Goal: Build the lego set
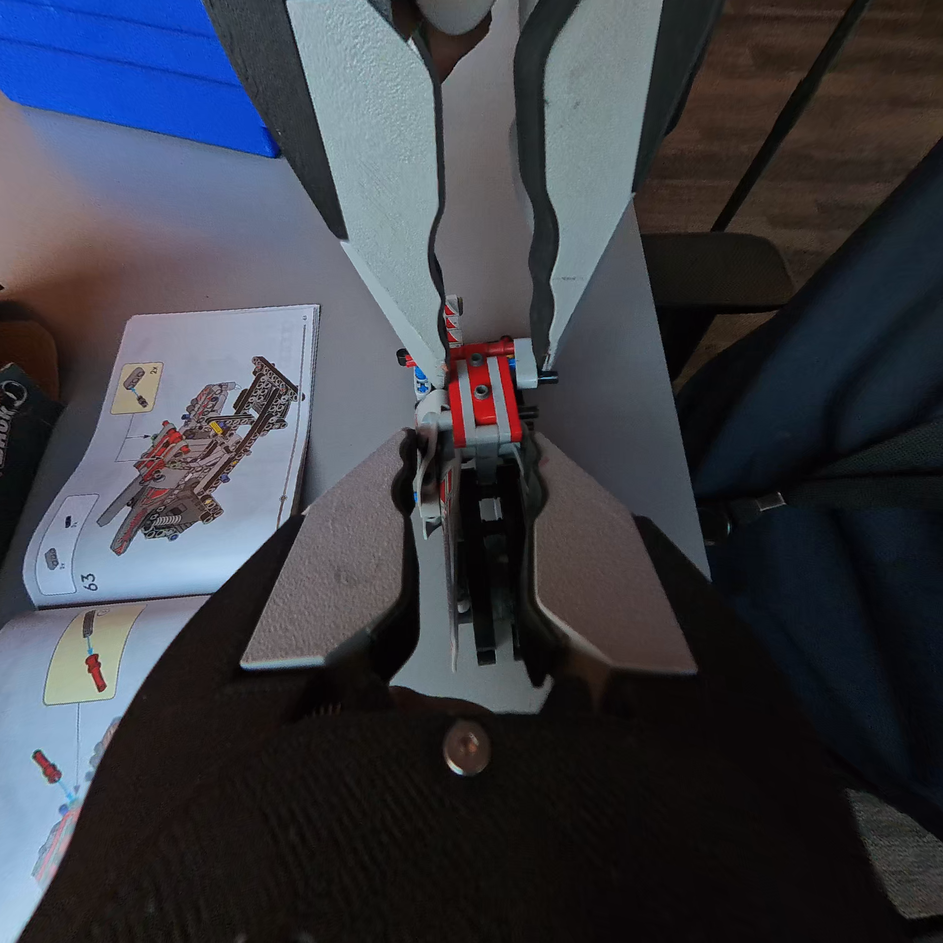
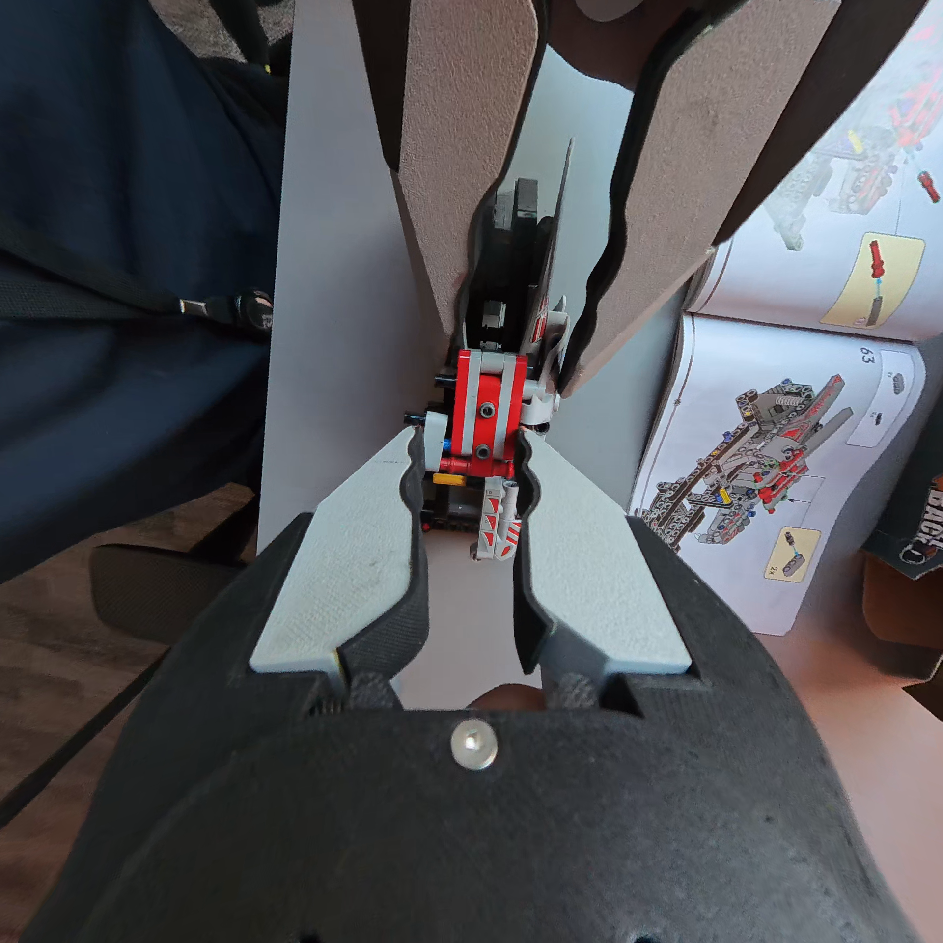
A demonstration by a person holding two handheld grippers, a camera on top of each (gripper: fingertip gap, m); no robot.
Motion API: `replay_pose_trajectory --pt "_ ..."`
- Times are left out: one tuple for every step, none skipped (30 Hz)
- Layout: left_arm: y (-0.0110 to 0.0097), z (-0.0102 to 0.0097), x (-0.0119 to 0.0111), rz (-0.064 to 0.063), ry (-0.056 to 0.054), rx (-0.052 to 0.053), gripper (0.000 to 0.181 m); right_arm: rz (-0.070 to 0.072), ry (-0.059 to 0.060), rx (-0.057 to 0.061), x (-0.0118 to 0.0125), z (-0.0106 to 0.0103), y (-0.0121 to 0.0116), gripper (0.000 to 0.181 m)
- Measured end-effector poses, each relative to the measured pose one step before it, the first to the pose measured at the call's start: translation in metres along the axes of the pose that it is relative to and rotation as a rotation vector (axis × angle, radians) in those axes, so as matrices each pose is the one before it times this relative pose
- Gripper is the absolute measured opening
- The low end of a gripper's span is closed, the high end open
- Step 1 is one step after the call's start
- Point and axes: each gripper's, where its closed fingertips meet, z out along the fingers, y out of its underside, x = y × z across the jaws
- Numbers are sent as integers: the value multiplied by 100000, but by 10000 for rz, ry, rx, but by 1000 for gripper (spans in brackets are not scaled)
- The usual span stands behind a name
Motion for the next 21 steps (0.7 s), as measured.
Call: replay_pose_trajectory --pt "-9 -16 20 -47 8 9 37 -121 8 -108 -27 21 17 32" --pt "-2 -17 12 37 -33 4 37 -108 63 -72 26 18 -15 32" --pt "31 -40 -33 21 -51 -29 37 -69 69 21 53 32 -49 32" --pt "31 -65 -23 11 -45 -37 37 -28 39 90 36 19 -45 32" --pt "30 -25 -23 18 -41 -13 37 -34 44 72 54 17 -23 32" --pt "8 -26 -38 15 -25 11 37 -116 97 47 59 27 -14 32" --pt "27 -33 -21 1 3 10 37 -131 98 34 22 23 -21 32" --pt "15 -16 2 16 9 10 37 -64 35 30 0 10 -14 32" --pt "-4 -2 24 15 3 6 37 -16 -21 31 -6 -10 -8 32" --pt "4 2 -10 13 -5 -6 37 -80 3 26 15 5 2 32" --pt "5 -18 -17 10 7 -5 37 -118 25 52 30 13 -42 32" --pt "35 -52 -54 -13 -5 -11 37 -15 12 133 55 31 -93 32" --pt "54 -99 -46 -22 3 -9 37 153 -19 183 83 6 -101 32" --pt "16 -48 -60 -32 -6 33 37 245 -53 113 47 -34 -63 32" --pt "6 -18 -38 -32 22 47 37 77 31 64 51 -39 -35 32" --pt "-10 -5 -60 -9 -4 42 37 -64 108 36 81 -68 16 33" --pt "-36 21 -135 13 -76 36 37 -6 134 45 152 -142 73 33" --pt "-1 12 -128 -8 -72 -8 37 48 78 135 81 -247 49 34" --pt "29 -27 -20 -6 3 -25 37 110 -38 238 -79 -353 58 37" --pt "37 -37 10 22 1 1 37 168 -11 317 -9 -355 68 39" --pt "9 -27 -2 -5 8 24 37 150 54 313 92 -254 151 40"
